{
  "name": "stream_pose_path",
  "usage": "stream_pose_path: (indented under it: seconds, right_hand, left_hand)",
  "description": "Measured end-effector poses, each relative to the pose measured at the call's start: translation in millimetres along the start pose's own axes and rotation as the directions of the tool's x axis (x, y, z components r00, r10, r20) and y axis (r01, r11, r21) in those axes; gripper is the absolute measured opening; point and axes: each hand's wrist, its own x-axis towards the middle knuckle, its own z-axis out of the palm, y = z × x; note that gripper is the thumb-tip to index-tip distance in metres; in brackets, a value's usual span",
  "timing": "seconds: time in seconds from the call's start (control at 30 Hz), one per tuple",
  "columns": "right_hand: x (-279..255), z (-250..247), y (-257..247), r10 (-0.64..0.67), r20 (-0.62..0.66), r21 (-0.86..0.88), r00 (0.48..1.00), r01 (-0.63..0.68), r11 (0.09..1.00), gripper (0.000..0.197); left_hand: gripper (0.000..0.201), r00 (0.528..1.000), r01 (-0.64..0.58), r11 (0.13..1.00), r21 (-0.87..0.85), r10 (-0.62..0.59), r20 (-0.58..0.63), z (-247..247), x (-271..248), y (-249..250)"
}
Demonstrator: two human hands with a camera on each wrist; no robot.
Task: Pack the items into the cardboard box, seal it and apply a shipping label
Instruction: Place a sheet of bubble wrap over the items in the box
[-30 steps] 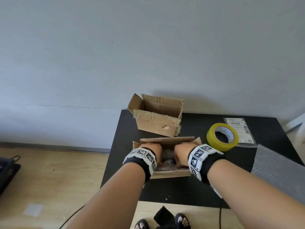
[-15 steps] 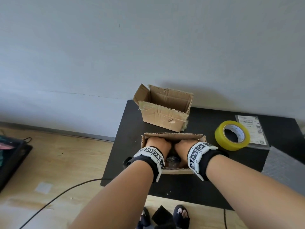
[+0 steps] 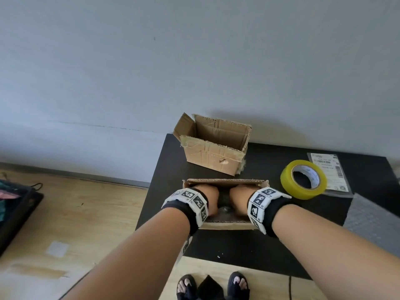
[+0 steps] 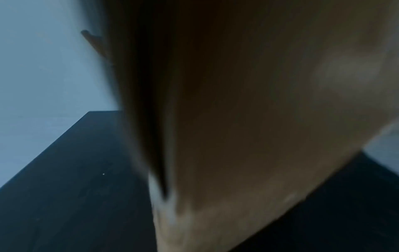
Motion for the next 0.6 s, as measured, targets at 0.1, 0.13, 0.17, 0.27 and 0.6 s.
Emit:
stream_pose_path:
  seconds: [0.1, 0.13, 0.17, 0.27, 0.6]
  right_hand:
    - [-7, -15, -2, 0.019, 0.066, 0.028, 0.998, -0.021, 0.999, 0.021]
    - [-10, -19, -4, 0.028, 0.082, 0.03, 0.996, -0.031, 0.999, 0.022]
    - [-11, -22, -5, 0.041, 0.089, 0.033, 0.995, -0.044, 0.998, 0.022]
    - [-13, -23, -4, 0.066, 0.073, 0.067, 0.995, -0.071, 0.995, 0.021]
    - [-20, -31, 4, 0.097, 0.377, 0.483, 0.921, -0.285, 0.828, 0.016]
  left_hand:
    - [0.065, 0.981, 0.099, 0.976, -0.192, -0.063, 0.185, -21, -19, 0]
    - [0.08, 0.958, 0.127, 0.964, -0.233, -0.057, 0.282, -25, -24, 0]
    - [0.093, 0.933, 0.125, 0.968, -0.217, -0.04, 0.359, -26, -29, 2]
    - [0.101, 0.909, 0.01, 0.999, 0.037, -0.025, 0.416, -20, -37, 9]
    - [0.086, 0.951, -0.049, 0.987, 0.153, 0.0, 0.308, -26, -45, 16]
